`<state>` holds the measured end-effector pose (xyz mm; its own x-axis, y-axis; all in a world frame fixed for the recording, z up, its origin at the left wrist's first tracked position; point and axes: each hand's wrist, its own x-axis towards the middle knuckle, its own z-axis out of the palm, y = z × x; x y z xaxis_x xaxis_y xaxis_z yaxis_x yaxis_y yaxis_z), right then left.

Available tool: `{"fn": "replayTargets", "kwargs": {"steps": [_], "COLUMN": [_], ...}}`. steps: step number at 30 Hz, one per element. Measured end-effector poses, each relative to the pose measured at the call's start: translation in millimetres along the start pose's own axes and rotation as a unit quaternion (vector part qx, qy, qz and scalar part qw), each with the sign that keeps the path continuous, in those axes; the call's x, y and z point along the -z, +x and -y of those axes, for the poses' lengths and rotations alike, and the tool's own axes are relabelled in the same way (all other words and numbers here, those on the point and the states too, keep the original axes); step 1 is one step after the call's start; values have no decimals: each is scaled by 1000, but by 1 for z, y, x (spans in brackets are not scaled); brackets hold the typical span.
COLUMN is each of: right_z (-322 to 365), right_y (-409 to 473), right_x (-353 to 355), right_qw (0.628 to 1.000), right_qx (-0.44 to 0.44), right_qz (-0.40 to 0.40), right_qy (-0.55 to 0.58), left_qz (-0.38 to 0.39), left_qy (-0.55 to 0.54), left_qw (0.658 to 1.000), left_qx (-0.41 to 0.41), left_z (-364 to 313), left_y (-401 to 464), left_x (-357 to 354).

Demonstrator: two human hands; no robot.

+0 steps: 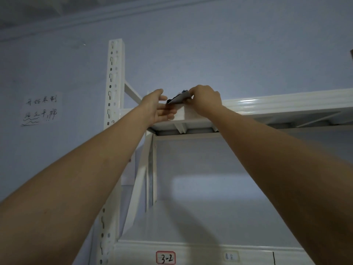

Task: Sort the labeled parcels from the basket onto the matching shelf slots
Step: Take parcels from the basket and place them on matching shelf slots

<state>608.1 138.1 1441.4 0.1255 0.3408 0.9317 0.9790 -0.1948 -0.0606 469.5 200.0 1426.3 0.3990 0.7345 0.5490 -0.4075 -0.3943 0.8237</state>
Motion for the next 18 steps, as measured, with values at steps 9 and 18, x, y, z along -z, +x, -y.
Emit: {"fn": "replayTargets", "kwargs": {"steps": [9, 18], "right_z": [-7, -4], "right_y": [-9, -57], "right_x": [-1, -2], "right_qw": [990, 984], "right_qx": [13, 79], "right_qz": [75, -157], "right_qy": [-117, 15], "left_qz": [-40, -135], "left_qy": [60, 51], "left_qw": [997, 985], "left_qx": [-15, -94], "left_z": [16, 36], "left_y": [-19, -48], "left_x": [11, 9]}}
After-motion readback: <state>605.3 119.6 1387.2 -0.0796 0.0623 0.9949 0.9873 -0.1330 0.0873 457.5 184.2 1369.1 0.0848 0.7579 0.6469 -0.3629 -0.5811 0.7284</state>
